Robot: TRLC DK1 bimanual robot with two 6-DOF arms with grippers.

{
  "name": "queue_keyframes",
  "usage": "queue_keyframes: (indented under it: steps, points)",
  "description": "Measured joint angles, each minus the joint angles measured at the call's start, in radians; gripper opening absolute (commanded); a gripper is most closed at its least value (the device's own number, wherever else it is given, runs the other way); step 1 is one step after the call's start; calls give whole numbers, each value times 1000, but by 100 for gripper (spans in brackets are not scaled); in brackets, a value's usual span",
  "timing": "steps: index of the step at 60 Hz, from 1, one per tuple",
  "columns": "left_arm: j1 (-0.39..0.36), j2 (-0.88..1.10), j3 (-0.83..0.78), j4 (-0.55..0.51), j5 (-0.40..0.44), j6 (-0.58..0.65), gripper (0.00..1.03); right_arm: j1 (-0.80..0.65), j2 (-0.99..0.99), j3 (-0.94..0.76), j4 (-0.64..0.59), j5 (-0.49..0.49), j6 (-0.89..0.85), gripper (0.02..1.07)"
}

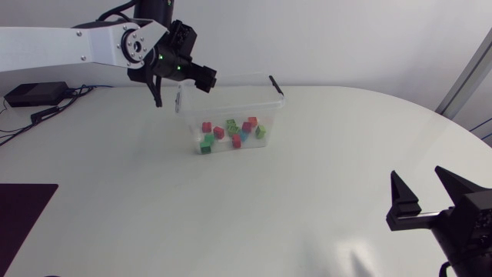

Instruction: Place the duplo bricks in the container

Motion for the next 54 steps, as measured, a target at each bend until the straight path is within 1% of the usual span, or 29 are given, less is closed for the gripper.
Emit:
queue_keyframes:
  steps: [6,14,19,26,29,37,54]
  points:
    - [8,-43,-25,15,-11,-2,99,0,0,0,0,0,0,102]
    - [20,-161,-63,46,-45,3,99,0,0,0,0,0,0,102]
    - [21,-256,-100,75,-91,7,99,0,0,0,0,0,0,102]
    - [21,-389,-188,161,-154,18,99,0,0,0,0,0,0,102]
    - [24,-440,-227,177,-171,23,99,0,0,0,0,0,0,102]
    - [40,-557,-325,182,-193,37,99,0,0,0,0,0,0,102]
    - [41,-835,-537,192,-220,56,99,0,0,0,0,0,0,102]
